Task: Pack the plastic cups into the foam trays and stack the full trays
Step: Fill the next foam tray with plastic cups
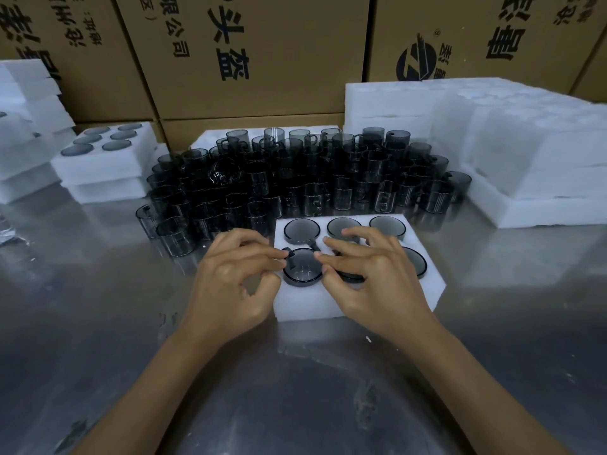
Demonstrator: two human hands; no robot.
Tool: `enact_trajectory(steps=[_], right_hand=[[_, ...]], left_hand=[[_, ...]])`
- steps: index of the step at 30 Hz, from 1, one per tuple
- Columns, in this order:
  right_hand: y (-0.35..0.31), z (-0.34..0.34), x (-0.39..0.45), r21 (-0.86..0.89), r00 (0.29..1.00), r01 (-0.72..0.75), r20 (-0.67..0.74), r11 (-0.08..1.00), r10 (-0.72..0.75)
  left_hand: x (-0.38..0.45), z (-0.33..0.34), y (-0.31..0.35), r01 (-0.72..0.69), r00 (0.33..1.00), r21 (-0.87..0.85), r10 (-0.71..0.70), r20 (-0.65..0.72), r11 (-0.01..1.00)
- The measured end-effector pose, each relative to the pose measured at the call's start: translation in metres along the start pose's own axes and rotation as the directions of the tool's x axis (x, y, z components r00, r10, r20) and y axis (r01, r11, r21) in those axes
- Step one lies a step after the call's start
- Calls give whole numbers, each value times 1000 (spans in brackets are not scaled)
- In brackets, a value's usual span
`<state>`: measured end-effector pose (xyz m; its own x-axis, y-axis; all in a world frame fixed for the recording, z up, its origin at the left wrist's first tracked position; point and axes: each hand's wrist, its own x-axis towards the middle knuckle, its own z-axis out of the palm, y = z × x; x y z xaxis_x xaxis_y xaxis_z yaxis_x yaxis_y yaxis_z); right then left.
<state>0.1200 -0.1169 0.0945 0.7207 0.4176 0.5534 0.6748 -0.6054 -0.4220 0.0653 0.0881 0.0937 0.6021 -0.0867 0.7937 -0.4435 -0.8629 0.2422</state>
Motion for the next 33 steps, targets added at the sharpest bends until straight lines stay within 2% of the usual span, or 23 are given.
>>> enact_trajectory(steps=[3,13,15,17,19,21,22,24,26,27,31,33], right_hand=[[-1,-2,1,-36,998,-5,56,999,7],[-1,-1,1,-69,995,-24,98,997,31],[1,-3,0,-57,999,-4,39,998,6],[2,-7,1,-17,992,-47,-120,999,44],[6,-13,6,-5,934,-183,-312,983,172],[22,-22,8,-91,863,-406,-366,909,349],[35,-28,8,-141,831,-520,-309,842,462],[59,-42,8,-140,728,-685,-92,716,679],[66,-48,8,49,618,-785,110,617,778],[69,-47,8,168,610,-792,159,588,776],[69,-51,8,437,623,-746,191,503,758],[65,-56,9,565,638,-700,220,436,738]], left_hand=[[-1,3,-2,20,1000,-18,-20,9,1000],[-3,9,-4,82,997,-85,-81,17,993],[-4,7,-1,181,983,-160,-183,2,970],[-4,7,3,306,949,-211,-316,-11,928],[-4,8,7,469,881,-188,-473,25,863],[-5,12,5,615,786,-72,-603,134,785],[-6,15,5,655,740,-13,-639,211,755],[-7,19,4,701,668,25,-669,327,712],[-7,22,3,726,642,6,-681,352,687],[-6,22,4,737,637,-21,-684,355,676],[-8,18,9,760,631,-162,-655,416,629],[-4,16,12,749,660,-334,-594,461,573]])
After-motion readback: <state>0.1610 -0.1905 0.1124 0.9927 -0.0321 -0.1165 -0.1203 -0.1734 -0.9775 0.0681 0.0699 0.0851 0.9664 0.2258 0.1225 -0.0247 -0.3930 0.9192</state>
